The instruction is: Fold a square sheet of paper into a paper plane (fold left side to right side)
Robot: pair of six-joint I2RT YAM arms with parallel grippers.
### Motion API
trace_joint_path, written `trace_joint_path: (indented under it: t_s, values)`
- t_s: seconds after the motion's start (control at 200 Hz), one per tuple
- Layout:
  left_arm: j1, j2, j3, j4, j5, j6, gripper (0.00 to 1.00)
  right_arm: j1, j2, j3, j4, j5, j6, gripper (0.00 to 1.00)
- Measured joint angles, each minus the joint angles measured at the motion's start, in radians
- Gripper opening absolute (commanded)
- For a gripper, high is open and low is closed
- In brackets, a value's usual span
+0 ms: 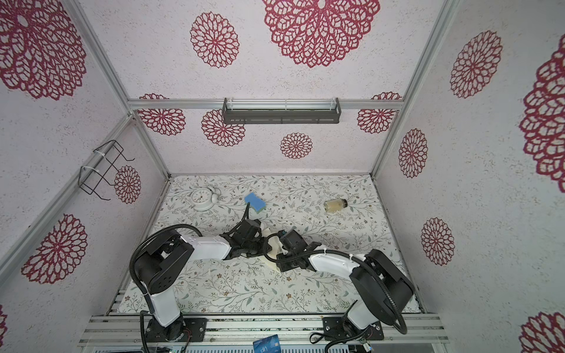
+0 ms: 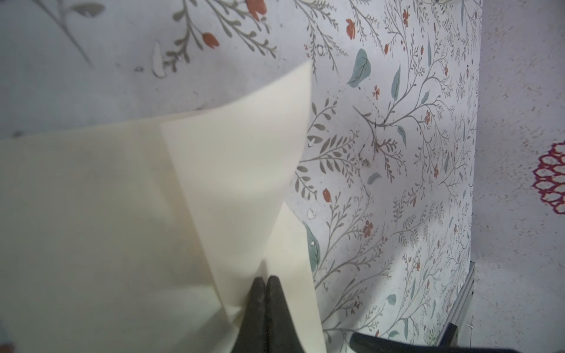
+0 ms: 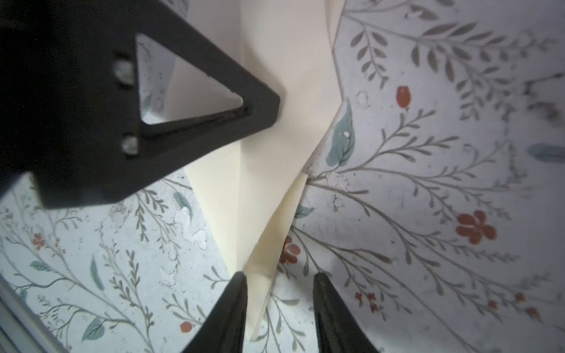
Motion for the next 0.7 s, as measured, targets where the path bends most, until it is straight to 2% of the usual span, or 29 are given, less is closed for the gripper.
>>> trace_joint_path:
  t_s: [0.21,0.49,0.7]
  values:
    - [0.000,0.000,-0.012,0.023,-0.006,-0.061,0.00,0.003,-0.018,0.023,-0.013,-0.026,0.014,0.48]
    - [0.000,0.001,-0.012,0.023,-0.006,-0.104,0.00,0.050,0.061,0.045,-0.035,-0.005,0.013,0.48]
    - [-0.001,0.003,-0.010,0.023,-0.005,-0.118,0.00,0.082,0.097,0.061,-0.049,0.055,-0.005,0.41]
